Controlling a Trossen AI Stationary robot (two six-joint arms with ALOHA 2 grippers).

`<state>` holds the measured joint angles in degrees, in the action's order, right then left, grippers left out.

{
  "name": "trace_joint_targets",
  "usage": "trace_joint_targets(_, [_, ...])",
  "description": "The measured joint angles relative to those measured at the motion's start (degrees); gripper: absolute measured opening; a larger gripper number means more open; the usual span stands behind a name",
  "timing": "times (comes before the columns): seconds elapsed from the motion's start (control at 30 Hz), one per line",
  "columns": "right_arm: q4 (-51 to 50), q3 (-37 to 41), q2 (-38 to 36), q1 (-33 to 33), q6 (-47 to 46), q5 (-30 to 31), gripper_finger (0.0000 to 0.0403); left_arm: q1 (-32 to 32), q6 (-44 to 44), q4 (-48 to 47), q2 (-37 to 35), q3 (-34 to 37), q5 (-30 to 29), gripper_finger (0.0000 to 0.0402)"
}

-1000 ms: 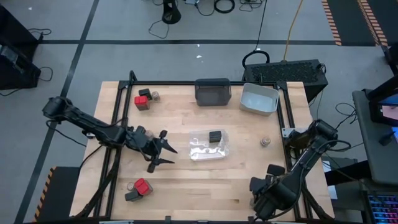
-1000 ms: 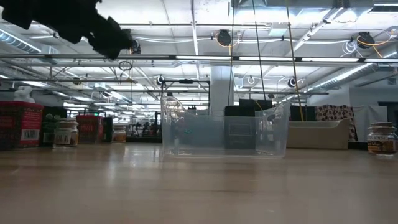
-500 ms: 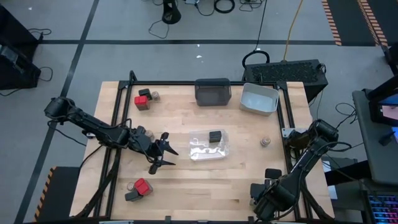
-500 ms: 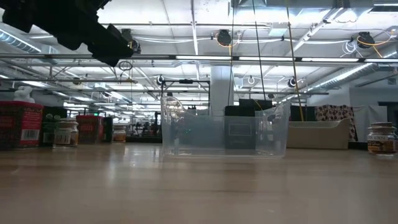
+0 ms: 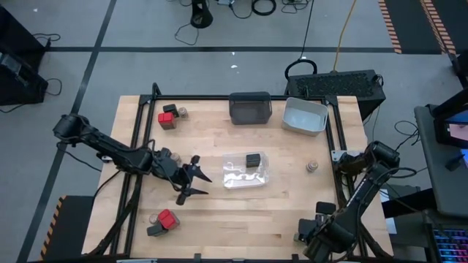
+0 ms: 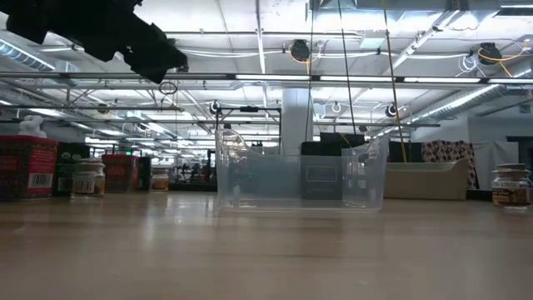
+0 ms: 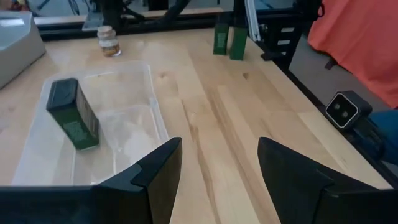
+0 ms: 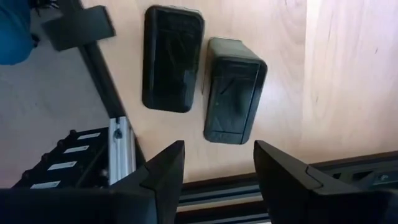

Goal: Sort spices by type
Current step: Put the black seasoning can into the transparent bin

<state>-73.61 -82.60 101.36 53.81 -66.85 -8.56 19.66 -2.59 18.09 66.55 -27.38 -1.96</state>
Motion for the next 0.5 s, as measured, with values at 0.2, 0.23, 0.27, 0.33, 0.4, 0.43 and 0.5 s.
trace_joint_targets(0.2, [0.1,3.6,0.0,-0.1,-0.2,0.0,0.0174,0.0,0.1,1.2,1.3,0.0,0.1,0.0217])
trace_joint_targets(0.23, [0.2,4.0,0.0,-0.3,-0.6,0.0,0.0174,0.0,0.1,1.2,1.4,0.0,0.1,0.0217])
trace_joint_targets(0.27, [0.2,4.3,0.0,-0.4,-1.2,0.0,0.0174,0.0,0.1,1.1,1.4,0.0,0.2,0.0217])
trace_joint_targets(0.33, [1.2,4.6,0.0,-0.5,-1.5,-0.6,0.0174,0.0,0.1,1.2,1.4,0.0,0.2,0.0217])
trace_joint_targets(0.4, [3.2,4.7,0.0,-0.5,-1.2,-1.0,0.0174,0.0,0.1,1.2,1.4,0.0,0.2,0.0217])
trace_joint_targets(0.43, [4.1,4.7,0.0,-0.5,-1.2,-1.0,0.0174,0.0,0.1,1.2,1.4,0.0,0.2,0.0217])
trace_joint_targets(0.5, [5.1,4.7,0.0,-0.5,-1.2,-1.6,0.0174,0.0,0.3,1.2,1.4,0.0,0.2,0.0217])
